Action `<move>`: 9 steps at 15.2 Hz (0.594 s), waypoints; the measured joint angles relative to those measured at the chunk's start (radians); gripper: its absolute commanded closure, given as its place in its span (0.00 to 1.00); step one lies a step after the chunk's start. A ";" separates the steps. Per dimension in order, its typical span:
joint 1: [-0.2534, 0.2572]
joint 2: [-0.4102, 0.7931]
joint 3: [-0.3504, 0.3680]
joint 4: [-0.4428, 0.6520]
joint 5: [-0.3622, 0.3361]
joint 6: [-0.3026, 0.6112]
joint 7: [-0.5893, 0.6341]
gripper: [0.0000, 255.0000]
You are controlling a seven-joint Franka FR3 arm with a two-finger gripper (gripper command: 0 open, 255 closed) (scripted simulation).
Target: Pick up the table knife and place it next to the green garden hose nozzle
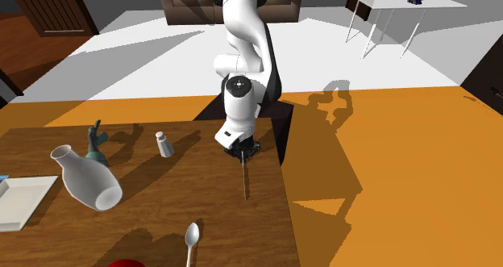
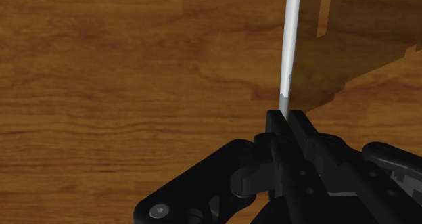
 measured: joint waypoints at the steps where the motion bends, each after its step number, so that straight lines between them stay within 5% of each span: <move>1: 0.000 0.000 0.000 0.000 0.000 0.000 0.000 1.00; 9: 0.002 -0.051 -0.005 0.038 0.011 -0.088 -0.008 1.00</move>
